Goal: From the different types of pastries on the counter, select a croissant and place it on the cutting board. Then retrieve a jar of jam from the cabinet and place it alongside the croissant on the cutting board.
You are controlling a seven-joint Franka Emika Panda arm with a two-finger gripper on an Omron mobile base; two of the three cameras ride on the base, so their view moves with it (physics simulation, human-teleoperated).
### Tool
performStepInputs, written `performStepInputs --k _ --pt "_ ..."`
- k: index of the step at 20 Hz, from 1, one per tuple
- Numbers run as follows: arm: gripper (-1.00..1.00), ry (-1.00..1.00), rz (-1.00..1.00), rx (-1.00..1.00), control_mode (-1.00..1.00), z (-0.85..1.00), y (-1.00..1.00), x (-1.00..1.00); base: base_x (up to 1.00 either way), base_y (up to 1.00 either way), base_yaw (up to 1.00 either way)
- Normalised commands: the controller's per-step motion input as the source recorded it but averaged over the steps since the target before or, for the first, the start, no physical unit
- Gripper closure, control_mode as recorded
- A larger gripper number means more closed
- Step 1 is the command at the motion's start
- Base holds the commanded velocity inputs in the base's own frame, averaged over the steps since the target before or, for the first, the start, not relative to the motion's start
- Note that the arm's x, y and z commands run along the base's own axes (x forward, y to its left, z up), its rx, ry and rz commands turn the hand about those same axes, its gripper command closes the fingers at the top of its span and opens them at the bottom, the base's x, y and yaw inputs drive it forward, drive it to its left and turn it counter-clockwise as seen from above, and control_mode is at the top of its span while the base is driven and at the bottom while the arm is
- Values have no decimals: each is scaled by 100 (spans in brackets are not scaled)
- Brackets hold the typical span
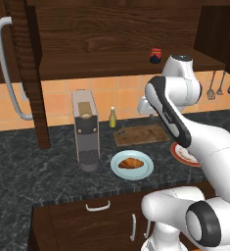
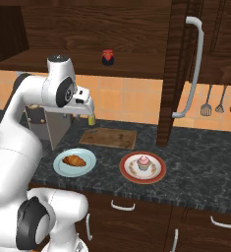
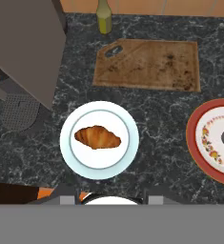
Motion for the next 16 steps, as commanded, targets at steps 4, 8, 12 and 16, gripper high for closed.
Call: performStepInputs --k 4,8,12,16 --pt "-100 -1 8 0 -100 0 0 -3 0 0 0" --pt "-100 0 15 0 -100 -6 0 -10 0 0 0" --pt "-100 0 23 0 -100 -13 0 -8 0 0 0" --pt "-100 0 10 0 -100 -30 1 -33 0 0 0"
